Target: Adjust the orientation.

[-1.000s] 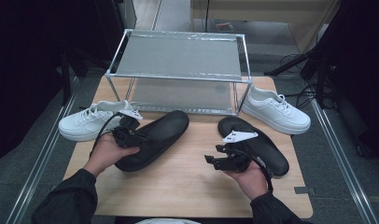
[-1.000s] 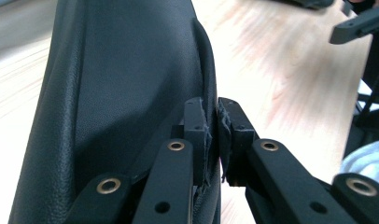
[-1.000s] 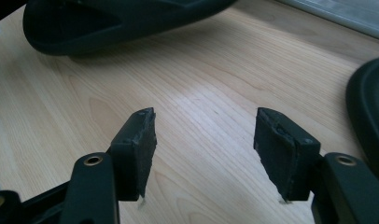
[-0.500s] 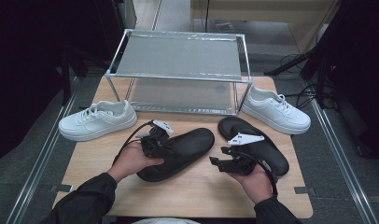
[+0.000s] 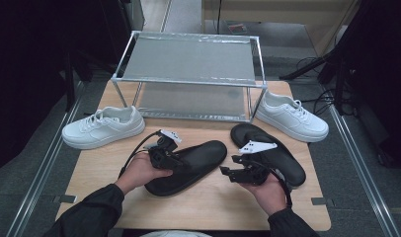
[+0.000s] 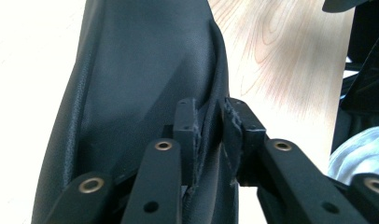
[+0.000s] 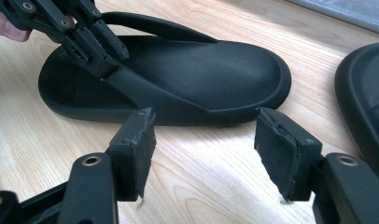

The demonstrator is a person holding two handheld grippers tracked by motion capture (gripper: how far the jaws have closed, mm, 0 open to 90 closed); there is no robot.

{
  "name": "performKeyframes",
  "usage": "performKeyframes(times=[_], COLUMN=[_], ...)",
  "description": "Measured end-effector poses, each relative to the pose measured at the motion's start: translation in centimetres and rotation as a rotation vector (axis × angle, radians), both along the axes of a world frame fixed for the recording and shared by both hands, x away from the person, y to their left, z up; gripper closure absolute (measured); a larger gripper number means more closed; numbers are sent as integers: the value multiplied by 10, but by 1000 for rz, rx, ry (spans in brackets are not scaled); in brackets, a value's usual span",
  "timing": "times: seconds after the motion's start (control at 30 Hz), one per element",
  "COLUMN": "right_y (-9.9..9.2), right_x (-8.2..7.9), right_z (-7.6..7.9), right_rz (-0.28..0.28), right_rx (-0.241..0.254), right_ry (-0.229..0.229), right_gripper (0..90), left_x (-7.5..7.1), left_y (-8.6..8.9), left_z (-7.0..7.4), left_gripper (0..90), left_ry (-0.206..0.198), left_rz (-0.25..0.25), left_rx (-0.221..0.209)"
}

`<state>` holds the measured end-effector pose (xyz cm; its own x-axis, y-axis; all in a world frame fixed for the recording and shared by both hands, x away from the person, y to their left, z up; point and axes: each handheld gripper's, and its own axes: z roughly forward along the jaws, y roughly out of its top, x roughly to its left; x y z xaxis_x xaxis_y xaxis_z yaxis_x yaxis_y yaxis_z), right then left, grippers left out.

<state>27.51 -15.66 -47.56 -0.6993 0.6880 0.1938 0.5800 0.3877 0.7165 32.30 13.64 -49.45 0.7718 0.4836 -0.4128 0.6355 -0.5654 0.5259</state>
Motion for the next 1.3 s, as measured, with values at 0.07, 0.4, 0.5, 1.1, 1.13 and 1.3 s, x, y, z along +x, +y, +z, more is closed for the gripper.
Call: performKeyframes(times=[0.07,0.4,0.5,1.1,1.13,1.3], right_y=[0,0,3,42,44,51], right_x=[0,1,3,24,25,31], right_z=[0,1,2,0,0,3], right_rz=[-2,6,16,142,151,160], right_rx=[3,12,17,4,3,-20], right_ry=[3,-4,-4,7,8,21], right_gripper=[389,390,397,431,432,714], left_x=[-2,-26,-35,-83,-84,-85], left_y=[-1,16,22,60,61,65], left_z=[2,25,26,20,19,8], left_gripper=[732,424,411,456,488,821], left_ry=[-28,-185,-197,-209,-213,-196], left_rz=[-3,42,55,165,168,180], left_rx=[11,-15,2,17,29,47])
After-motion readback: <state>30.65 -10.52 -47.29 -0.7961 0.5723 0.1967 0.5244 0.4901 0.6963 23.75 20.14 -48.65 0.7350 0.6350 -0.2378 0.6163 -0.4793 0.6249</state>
